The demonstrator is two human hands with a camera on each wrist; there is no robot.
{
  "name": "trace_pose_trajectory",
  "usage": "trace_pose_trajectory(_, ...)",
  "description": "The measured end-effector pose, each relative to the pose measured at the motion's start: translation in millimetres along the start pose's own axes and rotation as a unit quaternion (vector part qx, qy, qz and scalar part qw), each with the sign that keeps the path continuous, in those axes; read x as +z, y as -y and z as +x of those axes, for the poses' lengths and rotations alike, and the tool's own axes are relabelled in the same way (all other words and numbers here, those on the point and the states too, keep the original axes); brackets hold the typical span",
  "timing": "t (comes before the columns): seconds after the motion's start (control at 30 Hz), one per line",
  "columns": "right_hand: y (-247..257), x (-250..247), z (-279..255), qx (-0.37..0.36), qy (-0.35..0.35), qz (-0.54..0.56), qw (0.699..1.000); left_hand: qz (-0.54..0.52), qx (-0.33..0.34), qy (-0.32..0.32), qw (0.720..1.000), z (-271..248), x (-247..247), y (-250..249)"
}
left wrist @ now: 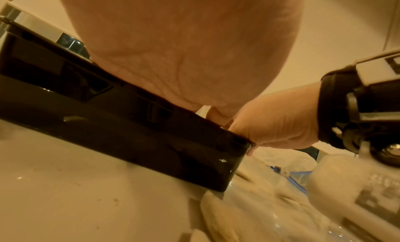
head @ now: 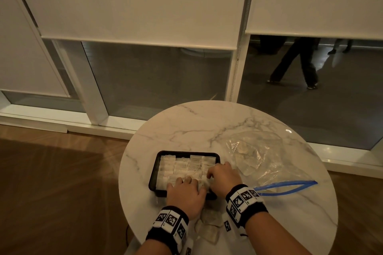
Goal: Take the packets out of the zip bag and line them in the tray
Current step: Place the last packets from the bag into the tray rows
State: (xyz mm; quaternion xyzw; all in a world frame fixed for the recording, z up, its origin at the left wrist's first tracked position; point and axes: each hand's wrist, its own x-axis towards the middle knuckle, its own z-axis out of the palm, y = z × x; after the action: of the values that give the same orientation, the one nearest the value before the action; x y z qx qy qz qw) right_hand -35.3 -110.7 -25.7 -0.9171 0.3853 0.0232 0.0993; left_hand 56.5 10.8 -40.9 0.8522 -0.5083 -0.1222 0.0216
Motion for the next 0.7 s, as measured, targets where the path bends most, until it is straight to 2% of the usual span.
trace_pose_trajectory(0.27, 4.5, 1.8, 3.3, 0.006, -0.002, -0.010, 1.000, -0.012, -0.010, -0.045, 0.999, -0.4, 7.5, 0.5)
trace_pose_trajectory(0.7, 5.4, 2.2, 4.5, 0.007, -0.005, -0.008, 1.000, 0.058, 0.025, -0.010, 0.998, 8.1, 20.0, 6.3)
